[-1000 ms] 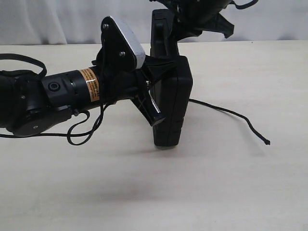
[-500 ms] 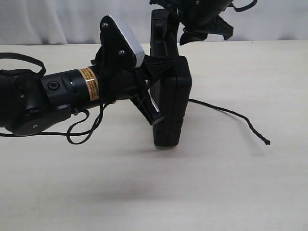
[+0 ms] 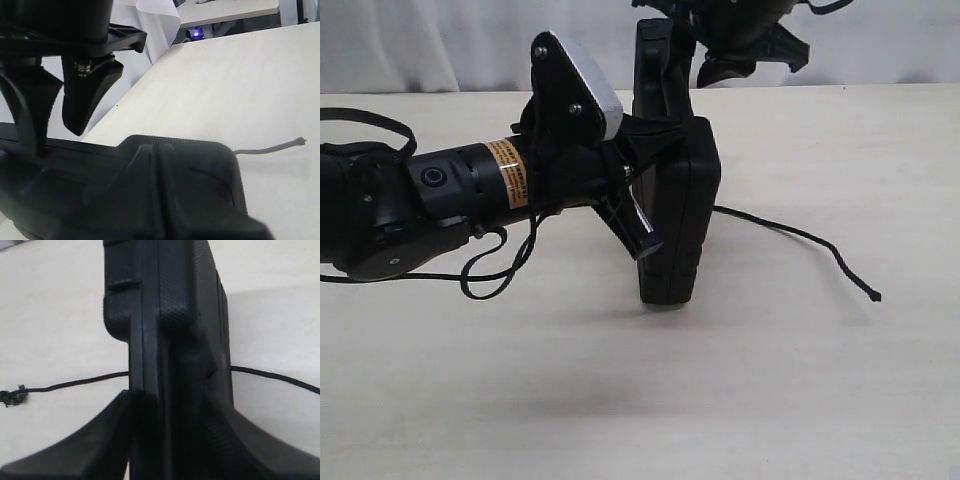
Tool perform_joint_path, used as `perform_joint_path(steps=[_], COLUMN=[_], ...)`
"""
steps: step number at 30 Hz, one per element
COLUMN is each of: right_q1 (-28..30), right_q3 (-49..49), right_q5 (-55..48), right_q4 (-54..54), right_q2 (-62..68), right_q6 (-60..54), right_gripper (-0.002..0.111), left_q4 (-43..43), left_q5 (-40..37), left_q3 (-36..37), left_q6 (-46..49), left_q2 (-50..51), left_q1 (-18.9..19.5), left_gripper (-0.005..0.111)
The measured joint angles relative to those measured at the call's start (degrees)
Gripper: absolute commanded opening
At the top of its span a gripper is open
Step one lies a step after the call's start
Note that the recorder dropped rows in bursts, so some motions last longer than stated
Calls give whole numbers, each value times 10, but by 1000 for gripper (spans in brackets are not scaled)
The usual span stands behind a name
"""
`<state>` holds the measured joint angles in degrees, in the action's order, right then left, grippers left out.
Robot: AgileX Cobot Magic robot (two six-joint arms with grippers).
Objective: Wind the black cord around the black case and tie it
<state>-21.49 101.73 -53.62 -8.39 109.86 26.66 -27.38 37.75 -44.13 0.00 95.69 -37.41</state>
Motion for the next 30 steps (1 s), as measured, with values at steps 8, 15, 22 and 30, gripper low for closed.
perform_joint_path(steps=[8,15,22,30], right_q1=[0,0,0,0], right_q3=[0,0,0,7], right_q5=[-3,3,-15,-15], right_q4=[-35,-75,-59,-54], right_q2=[6,8,33,39], right_q6=[-24,-65,-67,-67], right_gripper=[41,41,41,40], left_q4=[0,0,0,0], left_q5=[-1,-1,-1,-2], left_q3=[0,0,0,0], left_q6=[0,0,0,0], left_q2=[0,0,0,0], left_q1=[0,0,0,0], left_gripper=[0,0,0,0])
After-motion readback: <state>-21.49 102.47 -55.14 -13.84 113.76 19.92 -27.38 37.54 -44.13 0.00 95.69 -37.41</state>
